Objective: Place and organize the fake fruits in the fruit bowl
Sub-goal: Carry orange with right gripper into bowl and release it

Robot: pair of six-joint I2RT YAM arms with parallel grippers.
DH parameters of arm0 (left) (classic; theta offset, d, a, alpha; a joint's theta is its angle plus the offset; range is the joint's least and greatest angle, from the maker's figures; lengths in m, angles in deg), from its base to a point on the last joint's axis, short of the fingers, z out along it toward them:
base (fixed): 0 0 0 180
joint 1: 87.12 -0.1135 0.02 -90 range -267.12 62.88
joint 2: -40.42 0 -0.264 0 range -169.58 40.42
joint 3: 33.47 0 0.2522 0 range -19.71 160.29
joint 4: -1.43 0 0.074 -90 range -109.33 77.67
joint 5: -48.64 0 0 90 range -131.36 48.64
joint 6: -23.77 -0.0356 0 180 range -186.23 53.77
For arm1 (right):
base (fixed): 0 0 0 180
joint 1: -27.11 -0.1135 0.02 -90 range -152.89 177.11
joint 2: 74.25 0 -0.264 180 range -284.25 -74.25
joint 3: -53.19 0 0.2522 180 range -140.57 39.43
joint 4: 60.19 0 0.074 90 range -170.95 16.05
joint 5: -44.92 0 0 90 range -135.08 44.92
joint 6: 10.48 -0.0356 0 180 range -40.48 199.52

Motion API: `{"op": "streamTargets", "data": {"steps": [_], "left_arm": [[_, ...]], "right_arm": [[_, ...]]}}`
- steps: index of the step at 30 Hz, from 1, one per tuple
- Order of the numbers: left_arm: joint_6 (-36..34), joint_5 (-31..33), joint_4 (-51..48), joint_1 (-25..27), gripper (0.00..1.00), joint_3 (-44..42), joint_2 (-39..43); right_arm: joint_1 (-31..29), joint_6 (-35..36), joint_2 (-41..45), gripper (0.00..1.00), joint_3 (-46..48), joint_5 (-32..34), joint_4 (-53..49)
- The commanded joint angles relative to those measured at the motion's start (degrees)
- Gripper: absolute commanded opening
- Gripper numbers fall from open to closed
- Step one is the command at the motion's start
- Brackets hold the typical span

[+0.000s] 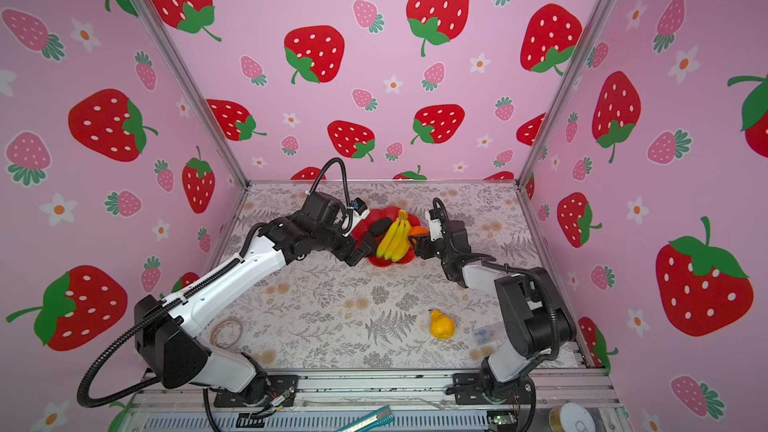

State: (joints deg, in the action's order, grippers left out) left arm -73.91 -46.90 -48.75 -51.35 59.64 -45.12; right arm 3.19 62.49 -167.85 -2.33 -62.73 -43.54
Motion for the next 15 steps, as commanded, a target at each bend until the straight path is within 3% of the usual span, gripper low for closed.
{"op": "streamTargets", "data": {"steps": [1,15], "left_arm": [[-0.8,0.1,-0.2,0.0,0.99,0.1,0.9],[-0.8,0.3,-0.4,-0.1,0.99,0.1,0.7]], "right_arm": [[-0.6,-1.5,-1.2,0.60,-2.0,-2.7,5.6],[-2.0,-0.6,-7.3,0.60,-7.2,-2.0,4.9]]}}
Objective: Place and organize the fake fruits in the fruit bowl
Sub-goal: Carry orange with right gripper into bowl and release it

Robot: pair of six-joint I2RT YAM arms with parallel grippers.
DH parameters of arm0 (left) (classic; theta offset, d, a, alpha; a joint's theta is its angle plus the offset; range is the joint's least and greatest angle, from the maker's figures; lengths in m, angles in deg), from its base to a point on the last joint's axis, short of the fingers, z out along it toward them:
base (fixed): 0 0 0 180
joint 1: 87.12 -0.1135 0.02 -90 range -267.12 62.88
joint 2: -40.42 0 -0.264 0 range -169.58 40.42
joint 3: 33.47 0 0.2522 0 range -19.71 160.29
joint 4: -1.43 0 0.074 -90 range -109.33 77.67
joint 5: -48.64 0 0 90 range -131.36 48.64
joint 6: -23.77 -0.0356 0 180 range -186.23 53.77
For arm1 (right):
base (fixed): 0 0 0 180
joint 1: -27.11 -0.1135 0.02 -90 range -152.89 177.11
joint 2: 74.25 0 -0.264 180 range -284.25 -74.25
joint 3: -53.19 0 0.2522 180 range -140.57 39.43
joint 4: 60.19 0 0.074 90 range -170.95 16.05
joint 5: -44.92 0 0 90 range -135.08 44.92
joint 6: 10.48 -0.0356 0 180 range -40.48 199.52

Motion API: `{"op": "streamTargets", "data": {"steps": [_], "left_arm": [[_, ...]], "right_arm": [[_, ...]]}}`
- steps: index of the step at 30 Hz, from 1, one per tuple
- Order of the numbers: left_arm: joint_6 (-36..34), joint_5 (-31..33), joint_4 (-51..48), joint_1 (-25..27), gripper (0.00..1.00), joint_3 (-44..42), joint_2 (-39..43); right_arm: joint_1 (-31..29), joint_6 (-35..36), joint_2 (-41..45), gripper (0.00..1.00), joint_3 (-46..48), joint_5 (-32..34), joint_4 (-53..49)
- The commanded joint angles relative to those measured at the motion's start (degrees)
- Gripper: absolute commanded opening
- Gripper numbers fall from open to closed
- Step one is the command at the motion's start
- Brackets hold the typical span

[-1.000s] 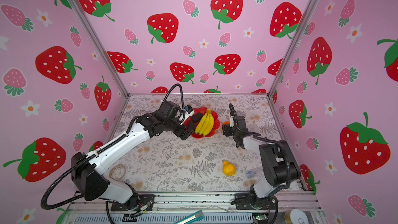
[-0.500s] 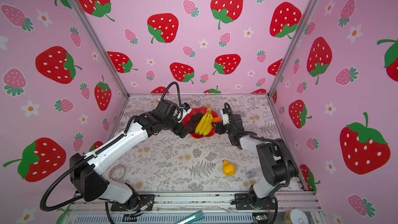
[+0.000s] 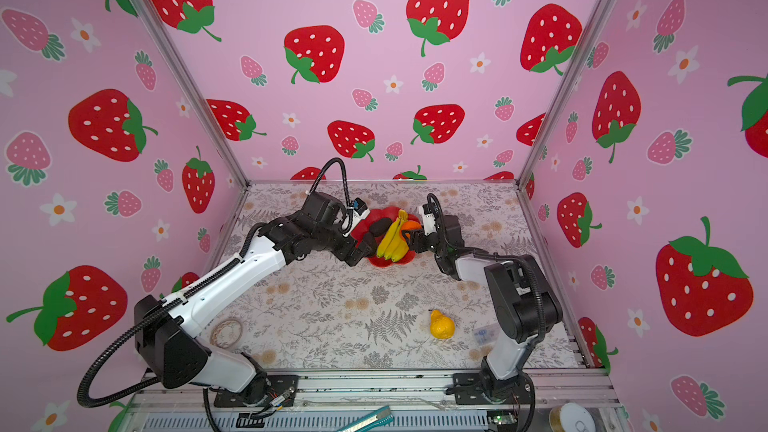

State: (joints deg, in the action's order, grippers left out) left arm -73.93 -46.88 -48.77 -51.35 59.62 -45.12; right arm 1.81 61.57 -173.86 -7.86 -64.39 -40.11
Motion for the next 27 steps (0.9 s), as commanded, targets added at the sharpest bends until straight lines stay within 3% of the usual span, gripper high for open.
{"op": "streamTargets", "data": {"steps": [1,14,17,22,27], "left_arm": [[-0.8,0.3,-0.4,-0.1,0.99,0.1,0.7],[-0.8,3.6,-1.1,-0.3,0.99,0.3,0.7],[-0.2,3.5,-2.2,-2.5,0.99,1.7,0.8],[3.4,-1.9,0.2,-7.9,0.99,1.0,3.2],[2.6,0.1,0.4,-8.4,0.99,0.0,4.8]], "right_arm": [[-0.7,0.3,-1.7,0.61,-1.8,-0.4,1.8],[-5.9,-0.7,-10.6,0.62,-11.8,-0.8,0.7],[-6.2,-0.9,-11.8,0.62,-12.0,-1.0,1.0],[-6.9,-0.6,-13.5,0.63,-13.3,-1.5,0.4],[-7.7,0.4,-14.2,0.67,-14.4,-1.1,-0.9]]}}
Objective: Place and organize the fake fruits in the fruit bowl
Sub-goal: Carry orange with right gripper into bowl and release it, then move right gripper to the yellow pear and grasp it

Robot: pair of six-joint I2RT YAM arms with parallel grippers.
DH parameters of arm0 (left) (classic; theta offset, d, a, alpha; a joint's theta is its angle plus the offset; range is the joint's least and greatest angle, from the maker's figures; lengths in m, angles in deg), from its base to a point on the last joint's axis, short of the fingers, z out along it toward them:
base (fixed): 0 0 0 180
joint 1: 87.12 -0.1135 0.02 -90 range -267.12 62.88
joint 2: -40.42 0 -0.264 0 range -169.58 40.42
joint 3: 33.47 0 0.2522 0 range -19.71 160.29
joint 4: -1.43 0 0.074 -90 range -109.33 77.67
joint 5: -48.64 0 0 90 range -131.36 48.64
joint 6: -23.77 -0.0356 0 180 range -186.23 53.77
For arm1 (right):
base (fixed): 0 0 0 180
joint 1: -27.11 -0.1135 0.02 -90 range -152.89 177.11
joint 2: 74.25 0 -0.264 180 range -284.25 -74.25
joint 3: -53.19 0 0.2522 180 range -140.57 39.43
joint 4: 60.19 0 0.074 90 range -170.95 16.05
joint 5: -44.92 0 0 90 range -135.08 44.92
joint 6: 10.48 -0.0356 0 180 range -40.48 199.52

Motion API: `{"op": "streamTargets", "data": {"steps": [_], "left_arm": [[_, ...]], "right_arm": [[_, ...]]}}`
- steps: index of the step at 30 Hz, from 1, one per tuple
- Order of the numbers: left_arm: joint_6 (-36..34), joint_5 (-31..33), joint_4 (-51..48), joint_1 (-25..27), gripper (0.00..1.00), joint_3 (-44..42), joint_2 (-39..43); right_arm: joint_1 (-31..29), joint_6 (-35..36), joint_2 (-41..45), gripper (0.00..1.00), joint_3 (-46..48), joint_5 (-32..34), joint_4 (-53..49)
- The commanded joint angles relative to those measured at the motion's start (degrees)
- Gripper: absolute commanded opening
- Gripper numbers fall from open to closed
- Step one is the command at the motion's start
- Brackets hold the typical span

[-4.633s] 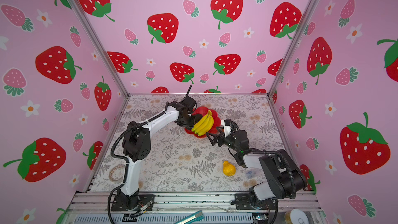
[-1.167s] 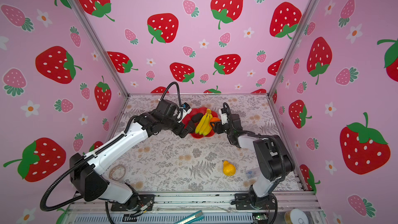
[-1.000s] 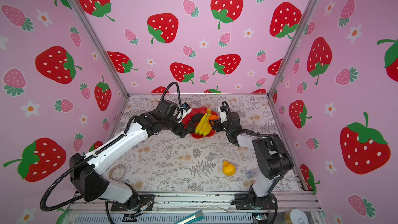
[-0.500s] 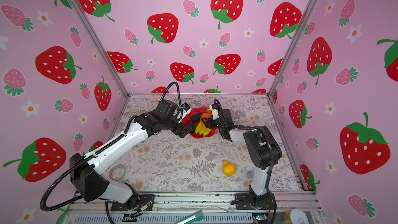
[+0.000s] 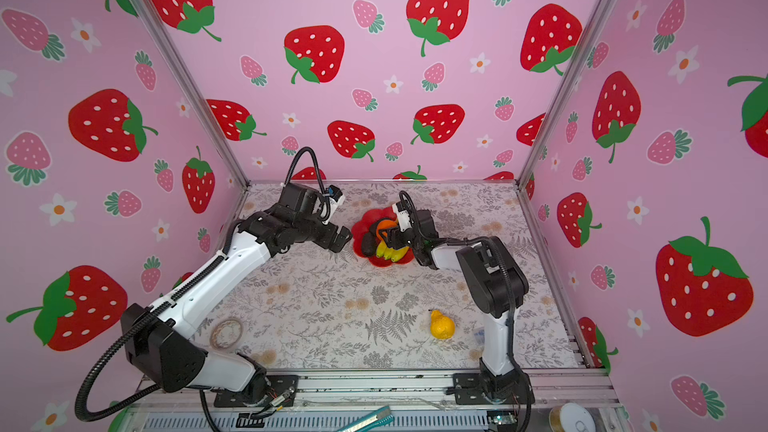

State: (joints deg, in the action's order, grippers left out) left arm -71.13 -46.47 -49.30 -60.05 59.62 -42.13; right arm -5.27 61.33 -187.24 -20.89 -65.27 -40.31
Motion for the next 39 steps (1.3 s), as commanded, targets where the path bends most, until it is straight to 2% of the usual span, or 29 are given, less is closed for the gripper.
{"op": "streamTargets", "data": {"steps": [1,8,11,16,23,27,31,34,37,39], "left_arm": [[-0.3,-0.3,1.0,0.3,0.99,0.0,1.9],[-0.2,-0.9,0.8,0.3,0.99,0.2,1.7],[-0.2,-1.0,0.8,0.3,0.99,0.1,1.7],[-0.5,-2.3,0.8,0.3,0.99,0.0,1.8],[-1.7,-8.9,1.1,1.6,0.99,-0.7,1.6],[-5.4,-12.7,-2.4,4.8,0.99,0.2,-0.2],[-11.8,-12.6,-8.0,12.2,0.99,0.4,-3.4],[-13.5,-15.5,-8.8,16.1,0.99,-0.1,-3.9],[-13.8,-19.6,-8.7,17.5,0.99,-0.1,-3.4],[-13.9,-19.7,-8.5,18.3,0.99,-0.3,-2.8]], "right_arm": [[-0.7,0.7,-0.8,0.71,-1.4,-0.1,-0.6],[-0.8,1.7,0.7,0.89,-0.5,0.6,-1.0],[-0.8,2.0,2.2,0.99,0.1,0.6,-1.0],[-0.8,2.1,7.8,0.99,3.2,1.5,-0.4],[-0.6,1.8,20.6,0.99,11.2,4.2,-3.0],[-0.6,-2.1,29.8,0.99,18.3,11.9,-11.6],[-2.0,-9.1,42.0,0.99,26.7,21.1,-25.6],[-6.5,-14.2,52.8,0.99,30.6,29.3,-36.7],[-10.4,-21.1,60.4,0.99,32.5,32.5,-46.4],[-13.3,-25.3,65.1,0.99,33.2,34.8,-52.2]]}}
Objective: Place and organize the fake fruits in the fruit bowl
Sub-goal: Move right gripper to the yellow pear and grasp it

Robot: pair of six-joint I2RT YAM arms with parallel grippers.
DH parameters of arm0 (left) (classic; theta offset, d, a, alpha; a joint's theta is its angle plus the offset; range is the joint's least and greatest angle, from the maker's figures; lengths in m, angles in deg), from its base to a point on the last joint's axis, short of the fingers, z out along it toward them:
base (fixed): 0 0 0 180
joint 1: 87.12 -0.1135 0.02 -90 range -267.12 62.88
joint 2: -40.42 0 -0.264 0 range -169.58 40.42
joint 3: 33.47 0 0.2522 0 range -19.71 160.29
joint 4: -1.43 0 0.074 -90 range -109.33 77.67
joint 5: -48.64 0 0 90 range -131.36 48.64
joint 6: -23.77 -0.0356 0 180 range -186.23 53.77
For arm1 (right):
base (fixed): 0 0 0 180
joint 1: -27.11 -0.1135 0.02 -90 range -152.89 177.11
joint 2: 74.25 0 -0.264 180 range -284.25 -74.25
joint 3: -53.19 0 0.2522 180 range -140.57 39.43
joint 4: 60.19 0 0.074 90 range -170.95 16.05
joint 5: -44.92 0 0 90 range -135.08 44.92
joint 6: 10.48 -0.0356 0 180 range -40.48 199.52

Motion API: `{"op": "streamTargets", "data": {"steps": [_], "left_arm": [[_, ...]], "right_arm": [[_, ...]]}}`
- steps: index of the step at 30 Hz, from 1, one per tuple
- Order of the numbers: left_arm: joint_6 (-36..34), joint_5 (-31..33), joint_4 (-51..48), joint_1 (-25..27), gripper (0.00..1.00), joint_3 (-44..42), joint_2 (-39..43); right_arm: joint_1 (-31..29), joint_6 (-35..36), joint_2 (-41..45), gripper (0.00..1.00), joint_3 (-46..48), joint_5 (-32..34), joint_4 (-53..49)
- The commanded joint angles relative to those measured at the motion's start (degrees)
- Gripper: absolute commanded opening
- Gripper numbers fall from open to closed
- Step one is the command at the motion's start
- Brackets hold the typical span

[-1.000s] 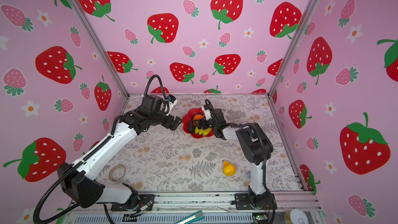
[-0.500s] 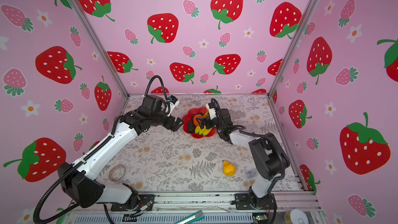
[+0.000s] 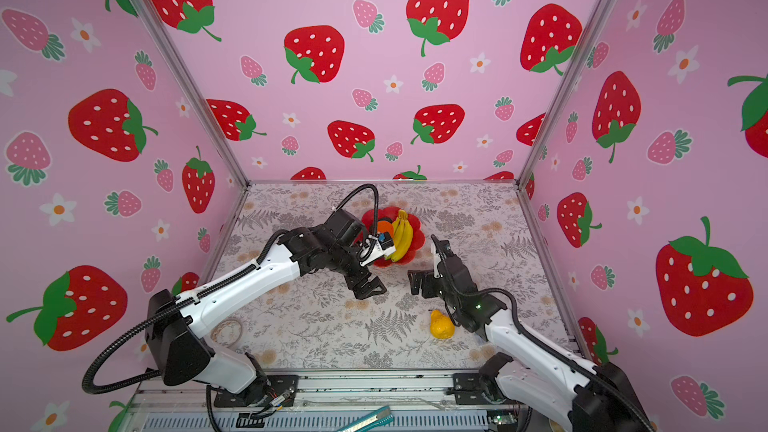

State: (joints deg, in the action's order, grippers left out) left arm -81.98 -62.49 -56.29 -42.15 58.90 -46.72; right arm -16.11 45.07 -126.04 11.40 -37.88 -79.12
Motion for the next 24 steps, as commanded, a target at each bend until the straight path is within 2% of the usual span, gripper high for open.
{"op": "streamTargets", "data": {"steps": [1,6,12,18,21,24], "left_arm": [[-3.0,-2.9,-1.5,0.8,0.99,0.3,1.9],[-3.3,-1.6,-1.8,2.3,0.99,0.3,2.1],[-3.4,-0.6,-2.0,3.1,0.99,0.3,2.0],[-3.5,-0.3,-2.1,3.3,0.99,0.3,1.9],[-3.5,0.0,-2.1,3.4,0.99,0.3,1.9],[-3.6,0.4,-2.1,3.3,0.99,0.2,1.8]], "right_arm": [[-3.9,-11.0,5.1,0.99,1.3,8.3,-17.0],[-7.7,-17.8,6.5,0.99,3.3,9.0,-24.7],[-14.7,-24.6,2.7,0.99,3.0,10.3,-30.3],[-17.4,-26.4,-1.9,0.99,5.6,7.0,-27.3],[-18.1,-26.5,-3.4,0.90,6.0,7.6,-26.1],[-18.0,-26.5,-4.6,0.64,6.2,8.1,-25.1]]}}
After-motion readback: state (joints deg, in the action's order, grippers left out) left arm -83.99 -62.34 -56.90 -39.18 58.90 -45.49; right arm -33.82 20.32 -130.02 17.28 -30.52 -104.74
